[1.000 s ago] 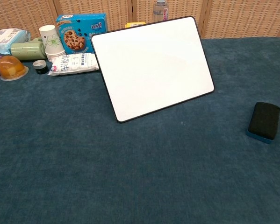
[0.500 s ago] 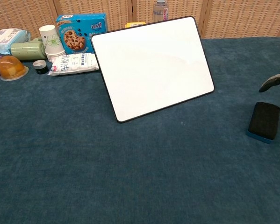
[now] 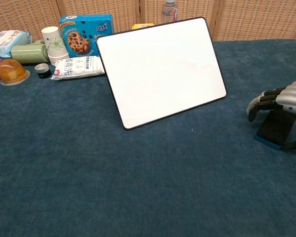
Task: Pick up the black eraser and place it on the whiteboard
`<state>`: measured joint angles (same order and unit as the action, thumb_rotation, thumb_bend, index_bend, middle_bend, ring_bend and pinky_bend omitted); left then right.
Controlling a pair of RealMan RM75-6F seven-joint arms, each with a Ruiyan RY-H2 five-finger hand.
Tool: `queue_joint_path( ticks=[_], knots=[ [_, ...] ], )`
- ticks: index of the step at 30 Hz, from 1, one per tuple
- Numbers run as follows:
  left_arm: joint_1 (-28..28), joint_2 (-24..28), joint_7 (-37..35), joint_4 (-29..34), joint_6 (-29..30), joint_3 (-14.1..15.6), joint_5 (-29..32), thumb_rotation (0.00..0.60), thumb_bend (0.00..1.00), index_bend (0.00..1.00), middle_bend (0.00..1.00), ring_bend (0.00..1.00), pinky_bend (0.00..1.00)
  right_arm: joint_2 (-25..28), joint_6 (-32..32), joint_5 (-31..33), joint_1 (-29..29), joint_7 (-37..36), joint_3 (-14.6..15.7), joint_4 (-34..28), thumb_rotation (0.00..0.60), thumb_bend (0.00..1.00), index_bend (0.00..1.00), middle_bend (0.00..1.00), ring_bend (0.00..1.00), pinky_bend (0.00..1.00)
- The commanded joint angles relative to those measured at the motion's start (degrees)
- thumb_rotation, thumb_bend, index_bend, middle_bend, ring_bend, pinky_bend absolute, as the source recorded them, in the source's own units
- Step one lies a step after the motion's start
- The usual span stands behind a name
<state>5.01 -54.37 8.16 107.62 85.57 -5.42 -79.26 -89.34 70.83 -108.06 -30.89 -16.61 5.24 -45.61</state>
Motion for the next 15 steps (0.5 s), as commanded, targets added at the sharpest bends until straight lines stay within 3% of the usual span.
queue_joint_path(
  ticks=[1, 15],
  knots=[
    [0.0, 0.1, -0.2, 0.0, 0.0, 0.0, 0.0, 0.6, 0.12, 0.0, 0.0, 0.0, 0.07, -0.4, -0.1, 0.4, -0.3, 0.0, 0.2, 0.4, 0.6, 0.0, 0.36, 0.33, 0.28, 0.36],
    [-0.1, 0.4, -1.1, -0.1, -0.1, 0.1, -0.1, 0.6, 0.12, 0.0, 0.0, 0.0, 0.07, -2.8, 2.5, 1.7, -0.6, 0.3, 1.0, 4.0, 0.6, 0.14, 0.54, 0.52, 0.47, 0.55]
  ],
)
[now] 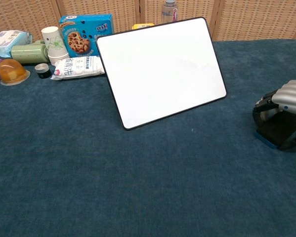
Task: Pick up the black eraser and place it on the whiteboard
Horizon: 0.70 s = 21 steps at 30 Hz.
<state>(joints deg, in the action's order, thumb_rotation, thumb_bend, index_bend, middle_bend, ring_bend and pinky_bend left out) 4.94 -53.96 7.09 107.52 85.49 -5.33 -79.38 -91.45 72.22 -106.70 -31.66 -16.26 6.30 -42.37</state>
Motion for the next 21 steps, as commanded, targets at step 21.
queue_joint_path(
  ticks=[21],
  knots=[
    [0.0, -0.1, 0.4, 0.4, 0.0, 0.4, -0.5, 0.6, 0.12, 0.0, 0.0, 0.0, 0.07, -11.0, 10.1, 12.0, -3.6, -0.3, -13.8, 0.0, 0.6, 0.17, 0.59, 0.58, 0.54, 0.63]
  ],
)
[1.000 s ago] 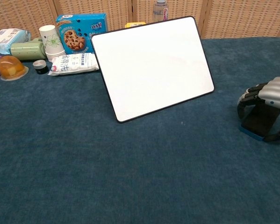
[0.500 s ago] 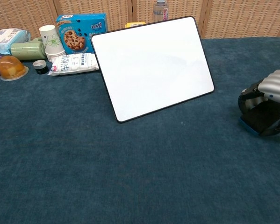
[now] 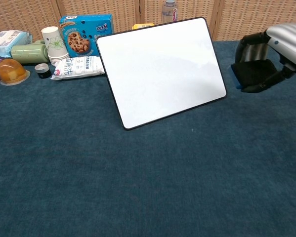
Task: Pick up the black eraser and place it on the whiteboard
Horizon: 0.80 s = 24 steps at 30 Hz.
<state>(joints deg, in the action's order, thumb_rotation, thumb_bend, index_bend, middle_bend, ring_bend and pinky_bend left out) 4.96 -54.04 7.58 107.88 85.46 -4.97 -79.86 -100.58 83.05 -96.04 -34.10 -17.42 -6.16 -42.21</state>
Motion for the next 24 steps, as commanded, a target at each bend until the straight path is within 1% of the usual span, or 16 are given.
queue_joint_path(
  ticks=[1, 5, 9, 14, 20, 24],
  knots=[
    [-0.1, 0.0, -0.1, 0.0, 0.1, 0.0, 0.0, 0.6, 0.12, 0.0, 0.0, 0.0, 0.07, -2.8, -1.4, 2.0, -1.8, 1.3, -1.9, 0.1, 0.6, 0.17, 0.6, 0.58, 0.54, 0.63],
    [0.0, 0.1, -0.2, -0.2, -0.1, 0.0, 0.1, 0.6, 0.12, 0.0, 0.0, 0.0, 0.07, -6.2, -3.1, 4.4, -3.9, 3.3, -4.3, 0.7, 0.6, 0.17, 0.6, 0.58, 0.54, 0.63],
    [0.1, 0.2, -0.5, -0.3, -0.3, -0.1, 0.3, 0.6, 0.12, 0.0, 0.0, 0.0, 0.07, -9.9, -2.8, 6.1, -6.1, 6.8, -6.7, 2.4, 0.6, 0.17, 0.61, 0.59, 0.54, 0.63],
    [0.2, 0.3, -1.0, -0.6, -0.6, -0.1, 0.4, 0.6, 0.12, 0.0, 0.0, 0.0, 0.07, -13.2, -3.8, 8.4, -9.0, 10.3, -9.2, 4.2, 0.6, 0.17, 0.61, 0.59, 0.53, 0.63],
    [0.4, 0.6, -1.8, -0.9, -0.9, -0.2, 0.6, 0.6, 0.12, 0.0, 0.0, 0.0, 0.07, -16.8, -5.3, 10.9, -11.4, 13.7, -11.3, 7.2, 0.6, 0.17, 0.61, 0.59, 0.53, 0.63],
    [0.3, 0.8, -2.6, -1.1, -0.9, -0.2, 0.5, 0.6, 0.12, 0.0, 0.0, 0.0, 0.07, -19.5, -6.3, 12.9, -13.3, 16.0, -12.9, 10.3, 0.6, 0.17, 0.61, 0.59, 0.53, 0.64]
  ],
)
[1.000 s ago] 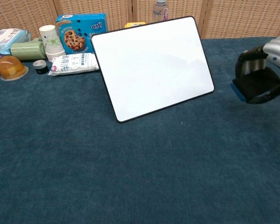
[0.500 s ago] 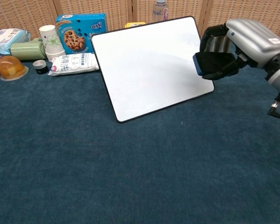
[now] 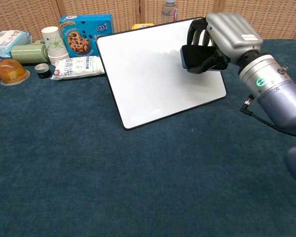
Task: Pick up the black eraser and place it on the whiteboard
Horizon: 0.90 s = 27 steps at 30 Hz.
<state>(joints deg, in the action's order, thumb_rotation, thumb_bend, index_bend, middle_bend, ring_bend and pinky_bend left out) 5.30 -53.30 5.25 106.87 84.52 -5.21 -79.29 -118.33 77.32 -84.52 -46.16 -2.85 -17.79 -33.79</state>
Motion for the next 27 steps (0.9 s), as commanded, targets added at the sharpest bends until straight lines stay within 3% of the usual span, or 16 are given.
queue_joint_path(
  ticks=[1, 11, 27],
  knots=[
    [-0.1, 0.2, -0.5, -0.1, 0.1, 0.0, -0.1, 0.6, 0.12, 0.0, 0.0, 0.0, 0.07, -2.4, -0.6, 1.9, -1.7, 1.8, -1.7, 2.6, 0.6, 0.17, 0.61, 0.59, 0.53, 0.64],
    [-0.1, 0.4, -1.1, -0.3, -0.1, 0.1, -0.2, 0.6, 0.12, 0.0, 0.0, 0.0, 0.07, -5.7, -1.3, 5.5, -4.7, 2.3, -5.0, 6.7, 0.6, 0.17, 0.61, 0.59, 0.53, 0.64],
    [0.1, 0.3, -0.8, -0.3, -0.3, 0.1, 0.2, 0.6, 0.12, 0.0, 0.0, 0.0, 0.07, -8.2, -2.9, 7.4, -6.9, -0.1, -5.2, 9.0, 0.6, 0.17, 0.61, 0.57, 0.52, 0.63]
  ],
)
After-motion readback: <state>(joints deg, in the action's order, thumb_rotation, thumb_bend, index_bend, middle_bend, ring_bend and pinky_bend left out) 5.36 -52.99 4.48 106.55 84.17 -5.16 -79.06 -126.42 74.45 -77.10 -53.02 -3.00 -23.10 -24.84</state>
